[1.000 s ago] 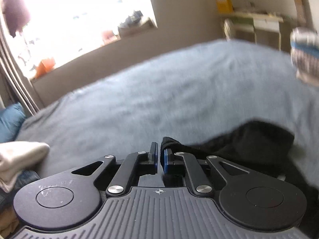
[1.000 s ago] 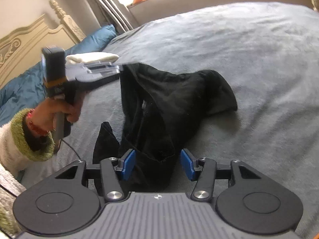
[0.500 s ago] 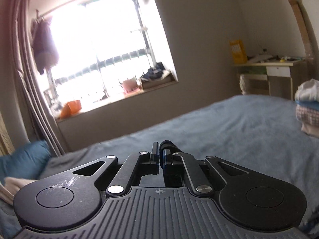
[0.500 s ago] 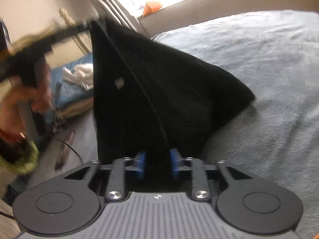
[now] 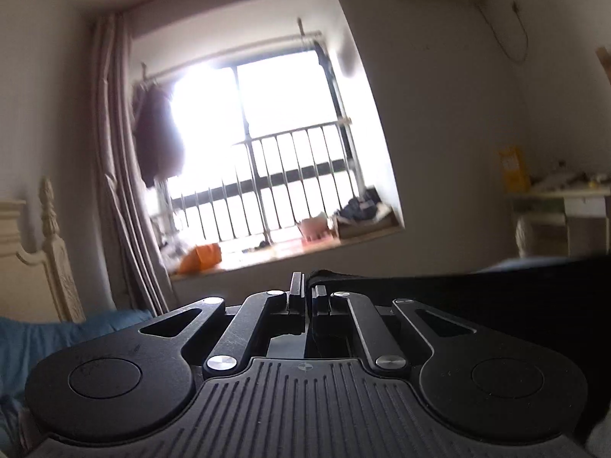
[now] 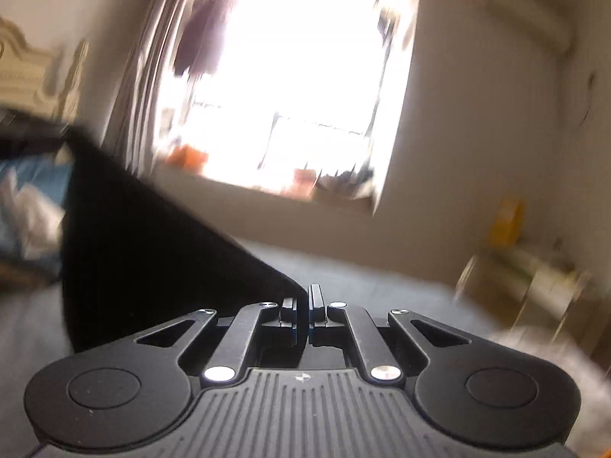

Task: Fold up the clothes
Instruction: 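Raise the T-shirt high with both grippers to let it hang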

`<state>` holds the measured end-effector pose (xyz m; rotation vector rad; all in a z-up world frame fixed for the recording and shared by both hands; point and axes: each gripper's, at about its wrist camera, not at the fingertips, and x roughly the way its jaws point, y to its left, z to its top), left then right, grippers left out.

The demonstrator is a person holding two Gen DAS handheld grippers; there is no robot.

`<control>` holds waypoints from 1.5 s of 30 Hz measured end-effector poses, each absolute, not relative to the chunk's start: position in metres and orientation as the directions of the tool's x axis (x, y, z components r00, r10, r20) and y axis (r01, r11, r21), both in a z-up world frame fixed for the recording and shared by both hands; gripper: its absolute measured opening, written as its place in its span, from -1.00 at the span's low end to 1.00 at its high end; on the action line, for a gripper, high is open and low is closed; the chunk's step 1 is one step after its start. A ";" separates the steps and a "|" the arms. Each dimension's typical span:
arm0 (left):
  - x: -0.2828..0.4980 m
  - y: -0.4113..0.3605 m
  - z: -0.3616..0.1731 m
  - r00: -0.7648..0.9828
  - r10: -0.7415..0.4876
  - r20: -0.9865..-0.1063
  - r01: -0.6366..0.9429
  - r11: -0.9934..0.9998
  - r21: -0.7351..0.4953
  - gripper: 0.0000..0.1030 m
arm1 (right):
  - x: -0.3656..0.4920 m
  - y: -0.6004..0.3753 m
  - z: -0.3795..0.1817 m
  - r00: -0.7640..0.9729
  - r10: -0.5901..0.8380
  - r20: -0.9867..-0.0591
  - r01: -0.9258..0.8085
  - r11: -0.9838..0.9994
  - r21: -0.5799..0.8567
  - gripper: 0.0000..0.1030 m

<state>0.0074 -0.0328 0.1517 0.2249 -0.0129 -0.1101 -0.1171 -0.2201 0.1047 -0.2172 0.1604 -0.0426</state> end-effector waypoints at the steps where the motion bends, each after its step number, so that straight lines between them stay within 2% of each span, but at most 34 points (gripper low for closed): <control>1: 0.003 -0.032 0.160 0.994 -0.106 0.030 0.097 0.970 0.222 -0.94 | -0.119 -0.218 0.117 0.992 -0.066 -0.104 0.040 0.971 -0.234 -0.91; 5: -0.013 -0.026 0.191 0.987 -0.100 0.129 0.072 0.976 0.204 -0.94 | -0.131 -0.207 0.166 0.990 -0.090 0.104 0.117 0.950 -0.289 -0.91; 10: -0.040 -0.021 0.229 0.962 -0.109 0.250 0.067 0.983 0.170 -0.94 | -0.158 -0.199 0.212 0.953 -0.086 0.290 0.172 0.943 -0.285 -0.91; 16: -0.075 -0.016 0.281 0.907 -0.155 0.391 0.113 0.985 0.127 -0.94 | -0.186 -0.216 0.262 0.912 -0.050 0.406 0.136 0.973 -0.187 -0.91; 22: -0.096 -0.019 0.319 0.860 -0.233 0.453 0.204 0.972 0.113 -0.94 | -0.213 -0.240 0.298 0.876 -0.014 0.482 0.066 0.994 -0.092 -0.91; 25: -0.097 -0.022 0.330 0.850 -0.276 0.448 0.260 0.961 0.098 -0.94 | -0.218 -0.254 0.305 0.876 0.007 0.482 0.018 0.999 -0.047 -0.91; 28: -0.078 -0.028 0.320 0.867 -0.309 0.390 0.301 0.950 0.083 -0.94 | -0.220 -0.268 0.309 0.879 0.022 0.476 -0.024 1.000 -0.002 -0.91; 31: -0.049 -0.036 0.300 0.893 -0.328 0.309 0.322 0.944 0.070 -0.94 | -0.201 -0.279 0.296 0.906 0.014 0.422 -0.024 1.000 0.017 -0.91; 36: 0.024 -0.049 0.240 0.948 -0.297 0.114 0.294 0.955 0.037 -0.94 | -0.134 -0.294 0.250 0.972 0.006 0.234 -0.013 1.000 0.028 -0.91; 40: 0.094 -0.060 0.186 0.971 -0.239 -0.030 0.240 0.969 0.066 -0.94 | -0.066 -0.312 0.206 0.997 -0.013 0.070 0.011 1.000 0.029 -0.91; 45: 0.177 -0.085 0.134 0.979 -0.163 -0.123 0.181 0.972 0.150 -0.94 | 0.023 -0.312 0.165 0.997 -0.045 -0.067 0.045 0.999 -0.006 -0.91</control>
